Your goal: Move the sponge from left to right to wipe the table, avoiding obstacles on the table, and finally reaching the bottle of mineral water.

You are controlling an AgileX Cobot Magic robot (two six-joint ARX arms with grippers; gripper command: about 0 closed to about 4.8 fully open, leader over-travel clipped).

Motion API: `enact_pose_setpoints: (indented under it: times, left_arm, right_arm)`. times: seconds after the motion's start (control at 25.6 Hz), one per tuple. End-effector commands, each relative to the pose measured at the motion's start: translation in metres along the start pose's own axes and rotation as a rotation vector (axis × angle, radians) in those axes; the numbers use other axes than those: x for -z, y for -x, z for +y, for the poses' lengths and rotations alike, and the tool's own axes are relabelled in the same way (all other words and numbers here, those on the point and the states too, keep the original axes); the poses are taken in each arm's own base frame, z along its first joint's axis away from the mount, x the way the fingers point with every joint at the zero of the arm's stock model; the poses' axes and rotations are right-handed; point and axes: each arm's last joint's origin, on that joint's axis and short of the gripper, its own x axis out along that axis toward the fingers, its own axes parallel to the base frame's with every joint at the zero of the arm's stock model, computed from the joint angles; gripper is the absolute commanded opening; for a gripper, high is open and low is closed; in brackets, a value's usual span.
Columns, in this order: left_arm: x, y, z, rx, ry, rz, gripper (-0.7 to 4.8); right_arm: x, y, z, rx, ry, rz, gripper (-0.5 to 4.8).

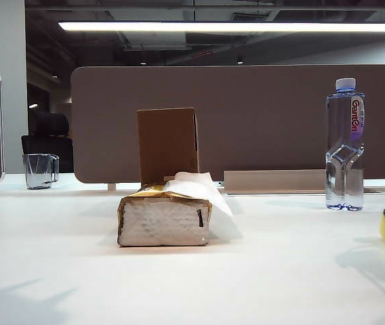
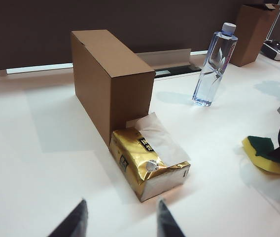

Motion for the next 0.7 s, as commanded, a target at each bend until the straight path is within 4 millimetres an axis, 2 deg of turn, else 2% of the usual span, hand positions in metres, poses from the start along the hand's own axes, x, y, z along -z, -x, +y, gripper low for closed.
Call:
enact_pose_setpoints:
  times: [0.04, 0.16, 0.35, 0.47, 0.7]
  left_arm:
    - [-0.002, 0.001, -0.001, 0.004, -0.009, -0.014, 1.79]
    - [-0.002, 0.001, -0.001, 0.004, -0.01, -0.014, 1.79]
    - [-0.002, 0.001, -0.001, 0.005, -0.009, -0.013, 1.79]
    - [-0.002, 0.001, -0.001, 0.005, -0.009, -0.013, 1.79]
    - [-0.002, 0.001, -0.001, 0.004, -0.009, -0.013, 1.79]
  right_arm:
    - [0.009, -0.013, -0.01, 0.049, -0.014, 0.075, -0.06]
    - [0.003, -0.018, -0.017, 0.061, -0.02, 0.071, -0.05]
    - [-0.028, -0.018, -0.025, 0.072, -0.006, 0.01, -0.05]
    - [-0.039, -0.019, -0.027, 0.072, 0.005, 0.001, -0.05]
    - [-0.053, -0.04, -0.03, 0.055, 0.01, 0.051, -0.05]
